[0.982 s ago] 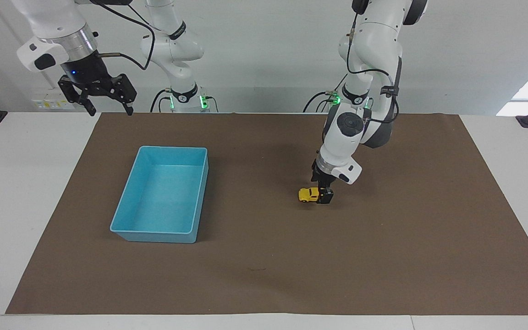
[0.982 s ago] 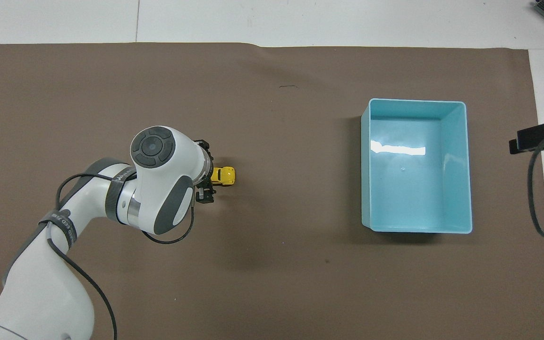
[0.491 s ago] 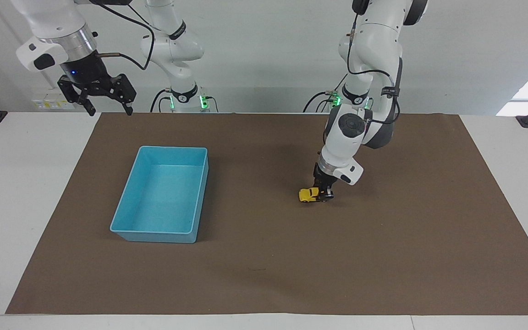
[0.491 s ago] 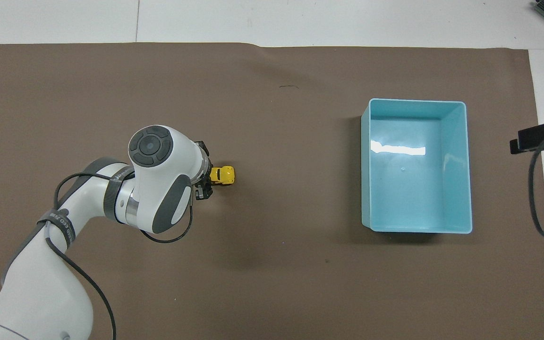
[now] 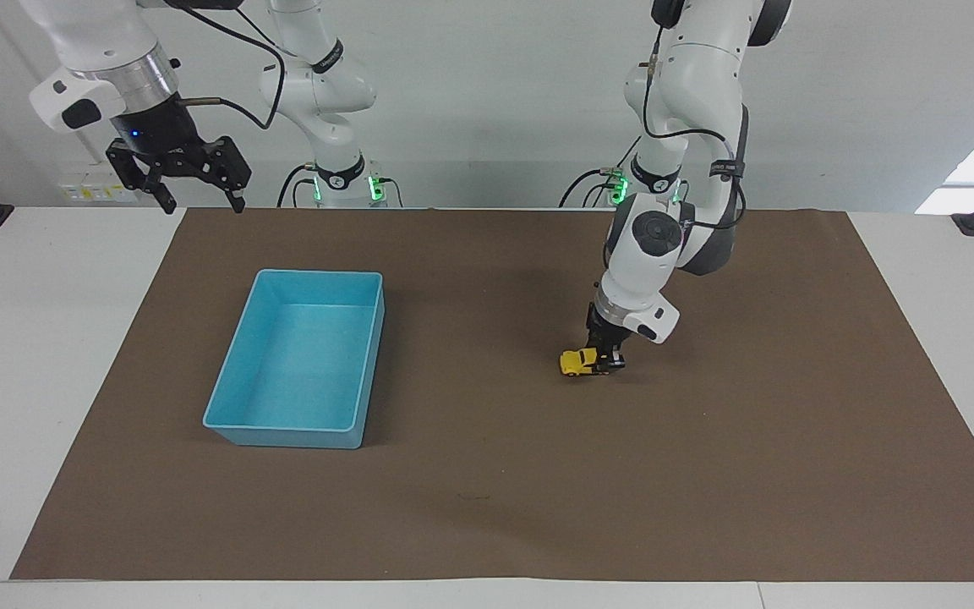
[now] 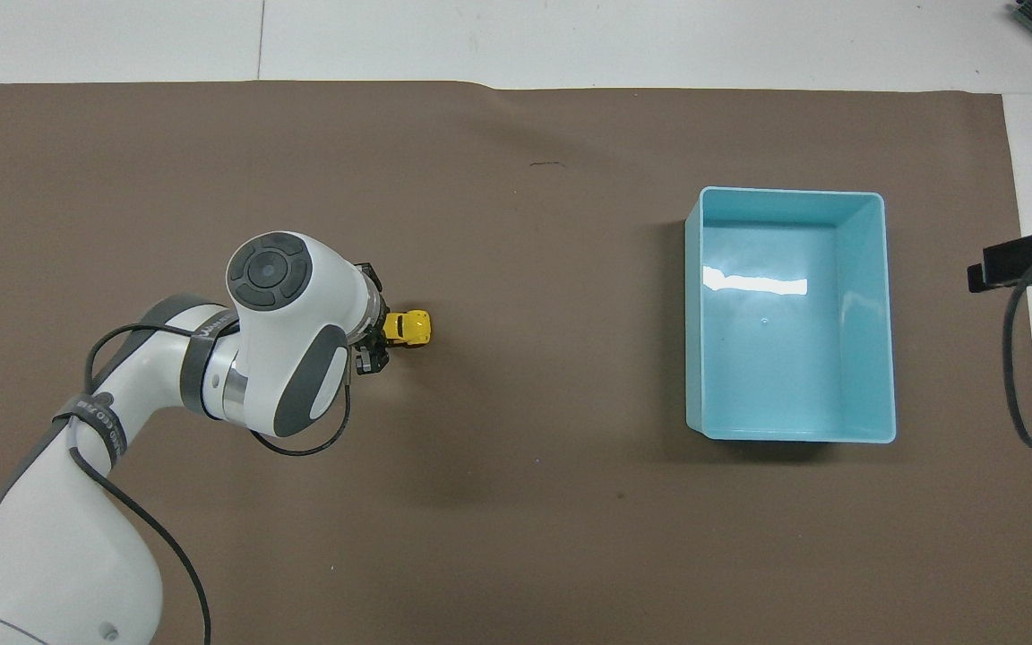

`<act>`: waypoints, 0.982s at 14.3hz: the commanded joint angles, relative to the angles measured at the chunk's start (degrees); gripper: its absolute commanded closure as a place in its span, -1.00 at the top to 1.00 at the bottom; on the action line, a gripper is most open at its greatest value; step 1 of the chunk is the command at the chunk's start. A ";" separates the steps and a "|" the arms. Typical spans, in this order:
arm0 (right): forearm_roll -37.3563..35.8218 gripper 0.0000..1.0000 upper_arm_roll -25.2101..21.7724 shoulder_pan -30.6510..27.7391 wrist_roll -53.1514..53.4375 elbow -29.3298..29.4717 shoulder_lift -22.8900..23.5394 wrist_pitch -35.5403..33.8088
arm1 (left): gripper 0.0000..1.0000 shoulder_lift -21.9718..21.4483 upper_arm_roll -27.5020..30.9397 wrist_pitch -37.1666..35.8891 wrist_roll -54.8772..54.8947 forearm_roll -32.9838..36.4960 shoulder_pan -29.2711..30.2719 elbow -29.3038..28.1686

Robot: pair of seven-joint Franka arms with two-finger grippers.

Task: Wind up and store yellow beetle car
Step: 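Drag the car backward along the table with the left gripper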

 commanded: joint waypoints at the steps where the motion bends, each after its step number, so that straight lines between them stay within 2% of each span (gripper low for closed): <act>1: -0.32 1.00 0.02 -0.22 0.43 -0.96 -0.84 0.48 | -0.63 0.13 0.31 1.12 1.84 1.53 2.79 -1.37; 10: -0.32 1.00 0.10 -0.22 0.43 -0.96 -0.84 0.66 | -0.54 -0.13 0.31 0.68 9.75 2.32 9.73 -2.52; 14: -0.32 1.00 0.10 -0.22 0.43 -0.96 -0.84 0.66 | -0.48 -0.13 0.31 0.76 9.84 2.58 10.00 -2.52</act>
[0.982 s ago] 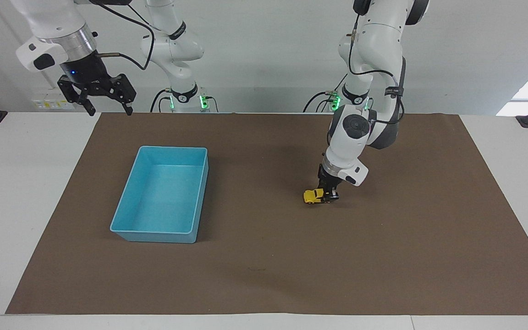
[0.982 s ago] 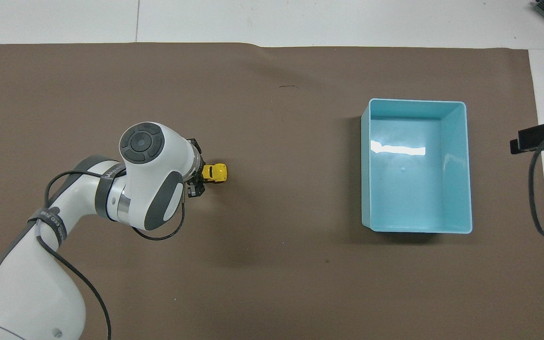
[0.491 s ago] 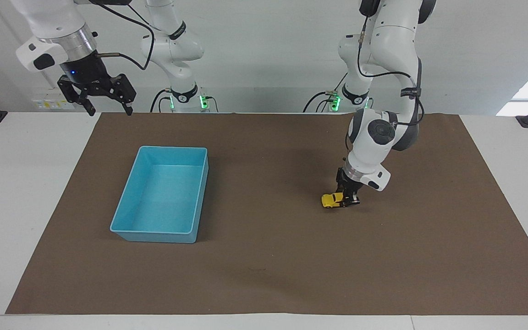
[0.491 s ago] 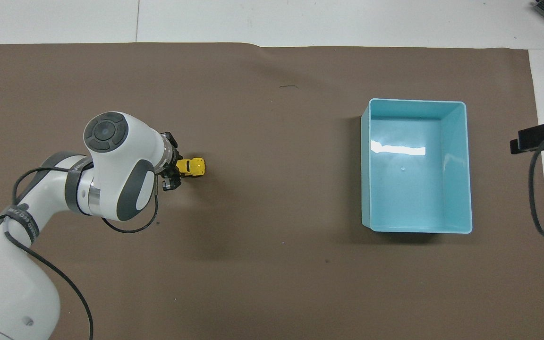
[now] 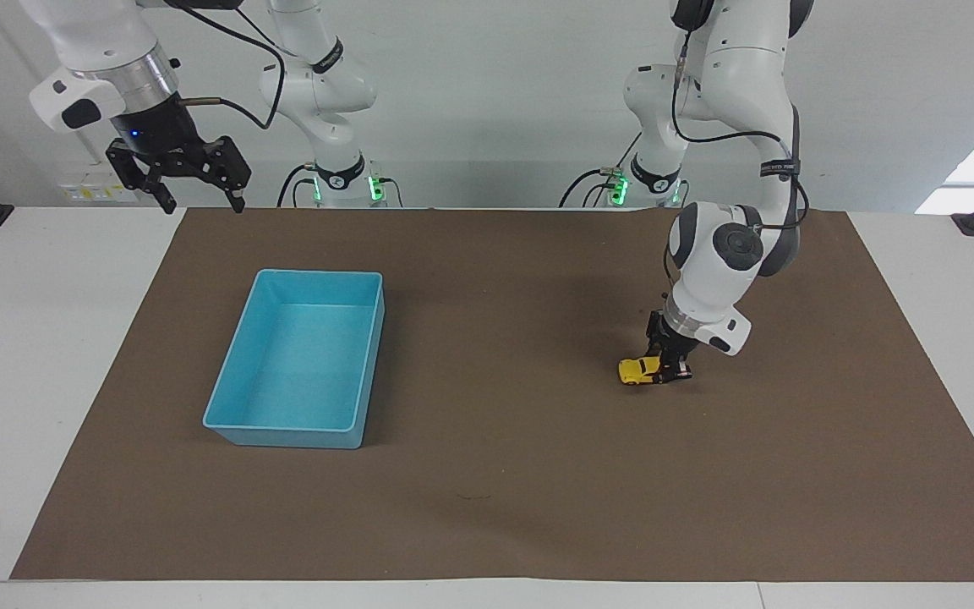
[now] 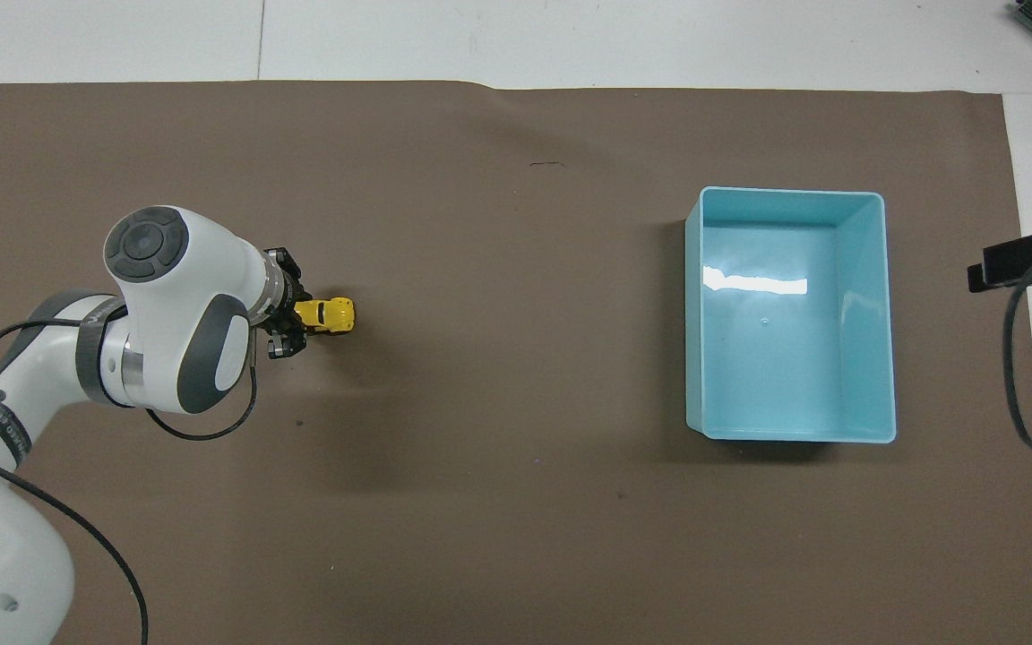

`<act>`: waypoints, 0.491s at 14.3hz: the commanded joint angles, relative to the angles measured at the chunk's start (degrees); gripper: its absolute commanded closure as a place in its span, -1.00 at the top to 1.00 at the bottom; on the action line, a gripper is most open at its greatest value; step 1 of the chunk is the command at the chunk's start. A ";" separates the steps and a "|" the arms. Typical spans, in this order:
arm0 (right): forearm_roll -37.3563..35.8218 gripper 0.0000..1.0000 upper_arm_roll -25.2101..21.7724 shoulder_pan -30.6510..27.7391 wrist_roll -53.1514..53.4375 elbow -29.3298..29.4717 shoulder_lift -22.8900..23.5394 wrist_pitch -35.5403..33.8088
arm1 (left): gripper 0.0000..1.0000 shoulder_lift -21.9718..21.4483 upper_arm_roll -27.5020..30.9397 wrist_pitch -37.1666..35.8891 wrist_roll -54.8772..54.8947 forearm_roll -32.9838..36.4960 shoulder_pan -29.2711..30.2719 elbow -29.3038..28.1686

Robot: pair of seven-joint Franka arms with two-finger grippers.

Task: Wind up and store yellow beetle car
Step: 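Drag the car backward along the table with the left gripper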

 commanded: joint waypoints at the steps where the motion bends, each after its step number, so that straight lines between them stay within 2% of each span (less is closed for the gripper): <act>1: -0.32 1.00 0.10 -0.22 0.42 -0.96 -0.84 0.66 | -0.47 1.13 0.16 2.14 0.44 2.02 0.96 -1.05; 7: -0.32 1.00 0.02 -0.22 0.42 -0.96 -0.84 0.66 | -0.46 1.22 0.16 2.31 0.44 2.02 0.96 -0.96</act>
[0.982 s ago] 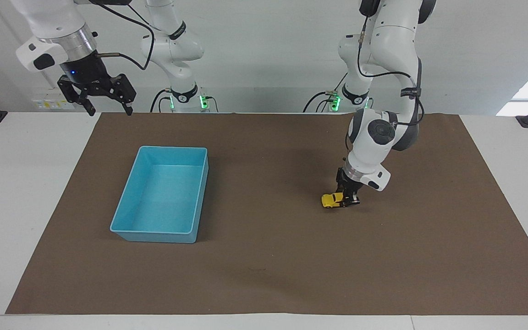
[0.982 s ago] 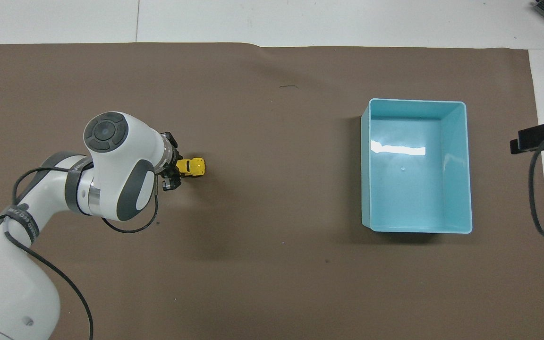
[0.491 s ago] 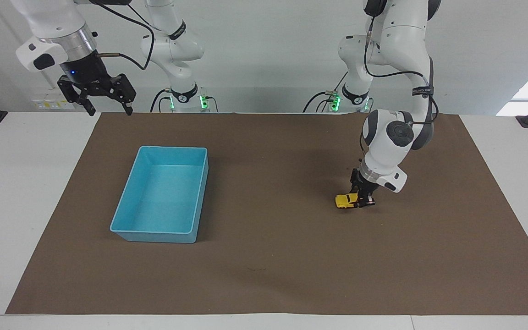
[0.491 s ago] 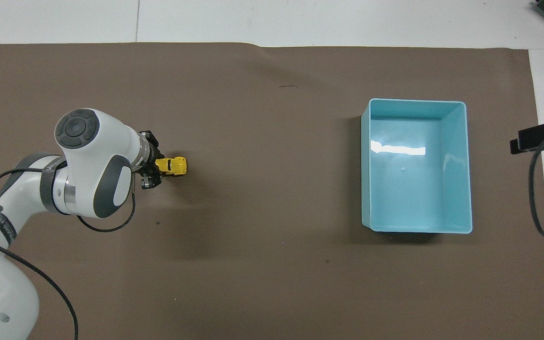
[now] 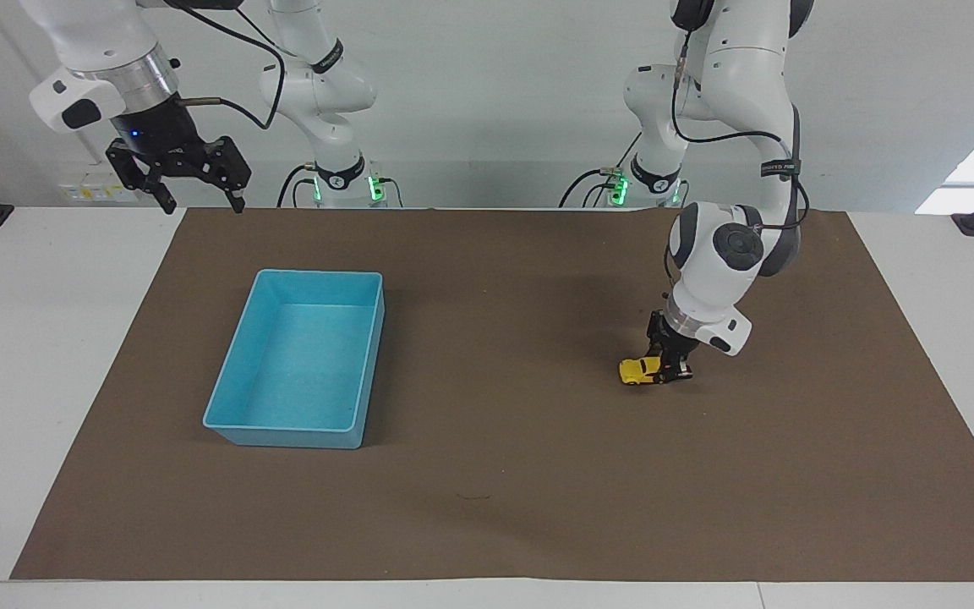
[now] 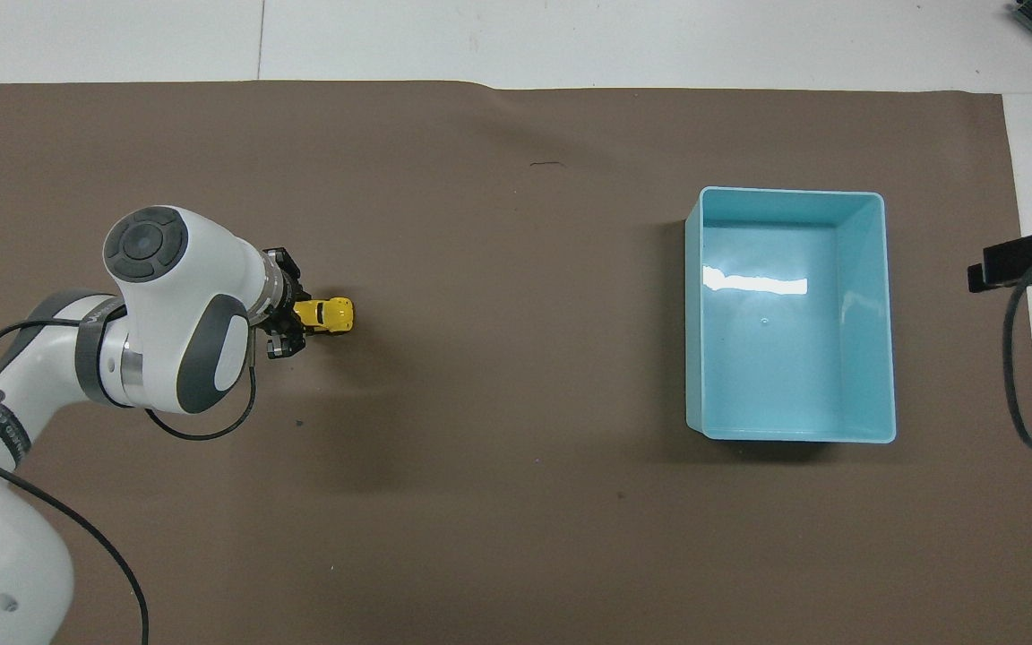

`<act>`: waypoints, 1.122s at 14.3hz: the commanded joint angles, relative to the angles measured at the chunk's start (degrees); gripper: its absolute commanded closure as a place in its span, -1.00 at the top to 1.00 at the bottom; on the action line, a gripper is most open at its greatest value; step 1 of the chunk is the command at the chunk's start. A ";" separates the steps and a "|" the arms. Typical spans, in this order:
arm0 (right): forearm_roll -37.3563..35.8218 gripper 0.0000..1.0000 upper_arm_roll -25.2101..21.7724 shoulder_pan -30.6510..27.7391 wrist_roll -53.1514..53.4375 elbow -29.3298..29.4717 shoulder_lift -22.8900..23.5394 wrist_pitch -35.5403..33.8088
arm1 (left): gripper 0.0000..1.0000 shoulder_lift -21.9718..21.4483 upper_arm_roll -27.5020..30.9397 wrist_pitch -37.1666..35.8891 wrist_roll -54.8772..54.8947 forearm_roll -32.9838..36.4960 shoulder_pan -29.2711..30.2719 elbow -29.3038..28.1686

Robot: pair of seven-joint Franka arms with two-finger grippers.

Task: Wind up and store yellow beetle car
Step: 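Drag the car backward along the table with the left gripper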

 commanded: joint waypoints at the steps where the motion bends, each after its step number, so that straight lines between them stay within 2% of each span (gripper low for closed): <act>1: -0.32 1.00 0.02 -0.22 0.43 -0.96 -0.84 0.66 | -0.44 1.22 0.16 2.31 0.44 1.93 0.96 -0.96; 10: -0.32 1.00 0.11 -0.22 0.43 -0.96 -0.84 0.66 | -0.42 0.61 0.07 2.14 -3.34 1.93 -1.32 -0.17; 11: -0.32 1.00 0.11 -0.22 0.43 -0.96 -0.84 0.66 | -0.11 0.61 0.07 2.14 -2.99 1.93 -1.32 -0.17; 12: -0.32 1.00 0.11 -0.22 0.43 -0.96 -0.84 0.66 | 0.99 0.61 0.07 2.05 -2.30 2.01 -1.41 -0.17; 16: -0.32 1.00 0.11 -0.22 0.43 -0.96 -0.84 0.66 | 1.00 -0.27 0.16 0.48 -1.67 2.01 -1.41 0.97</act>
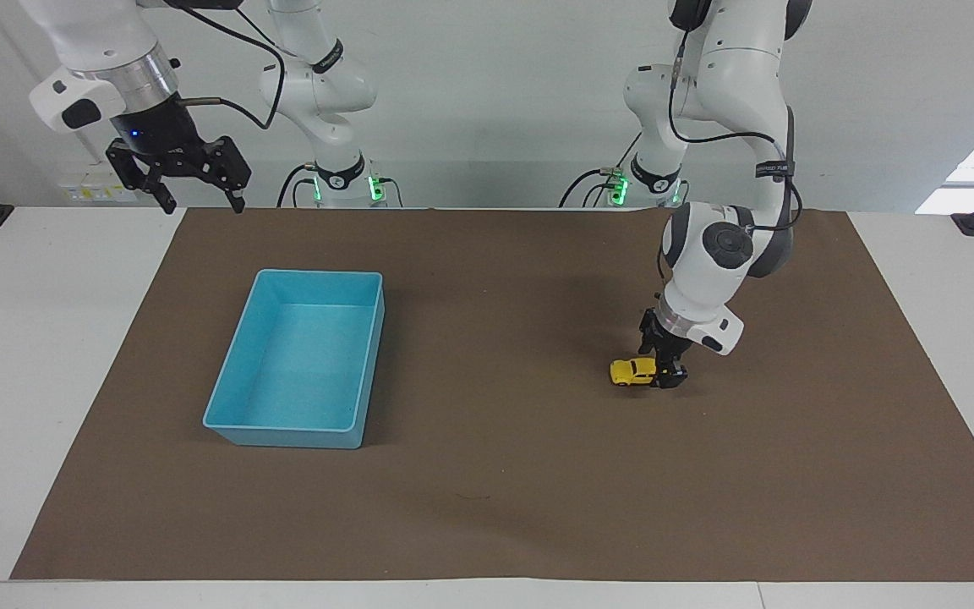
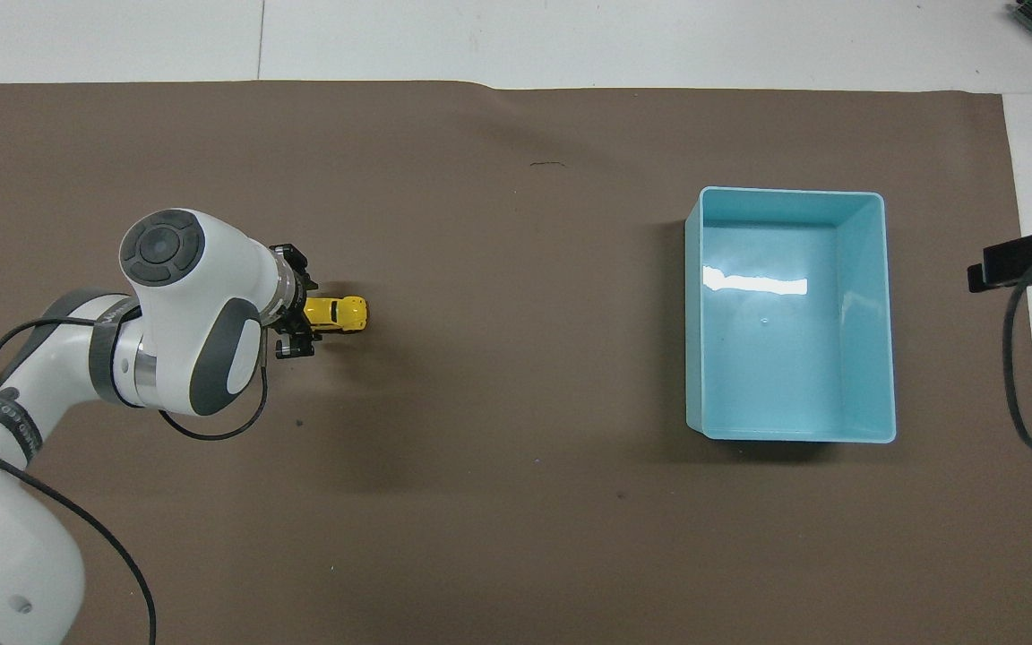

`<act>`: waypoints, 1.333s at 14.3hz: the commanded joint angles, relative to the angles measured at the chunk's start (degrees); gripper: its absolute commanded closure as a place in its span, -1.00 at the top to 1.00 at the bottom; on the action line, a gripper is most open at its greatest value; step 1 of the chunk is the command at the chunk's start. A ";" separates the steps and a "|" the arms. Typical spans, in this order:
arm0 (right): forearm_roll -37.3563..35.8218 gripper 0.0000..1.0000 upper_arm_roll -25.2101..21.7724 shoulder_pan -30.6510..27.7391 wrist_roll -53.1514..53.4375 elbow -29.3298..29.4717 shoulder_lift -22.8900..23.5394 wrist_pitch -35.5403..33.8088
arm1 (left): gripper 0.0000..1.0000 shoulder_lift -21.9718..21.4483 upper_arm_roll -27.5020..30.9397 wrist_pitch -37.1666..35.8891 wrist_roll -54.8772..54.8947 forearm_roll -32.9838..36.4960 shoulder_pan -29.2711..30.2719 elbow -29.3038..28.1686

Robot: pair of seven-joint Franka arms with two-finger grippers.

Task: Wind up and store yellow beetle car
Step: 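Release the car with the left gripper so it rolls toward the bin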

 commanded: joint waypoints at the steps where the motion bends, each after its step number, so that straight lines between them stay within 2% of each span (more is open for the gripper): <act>1: -0.32 1.00 0.11 -0.22 0.42 -0.96 -0.84 0.66 | 1.00 -0.78 0.60 -1.19 -0.14 1.13 -0.51 1.05; 9: -0.32 1.00 0.11 -0.13 0.42 -0.96 -0.84 0.57 | 1.00 -1.22 0.60 -1.63 0.13 2.89 -0.25 3.07; 19: -0.24 1.00 0.02 -0.22 0.34 -0.96 -0.84 0.48 | 1.00 -3.50 0.69 -4.62 14.52 2.80 1.34 8.96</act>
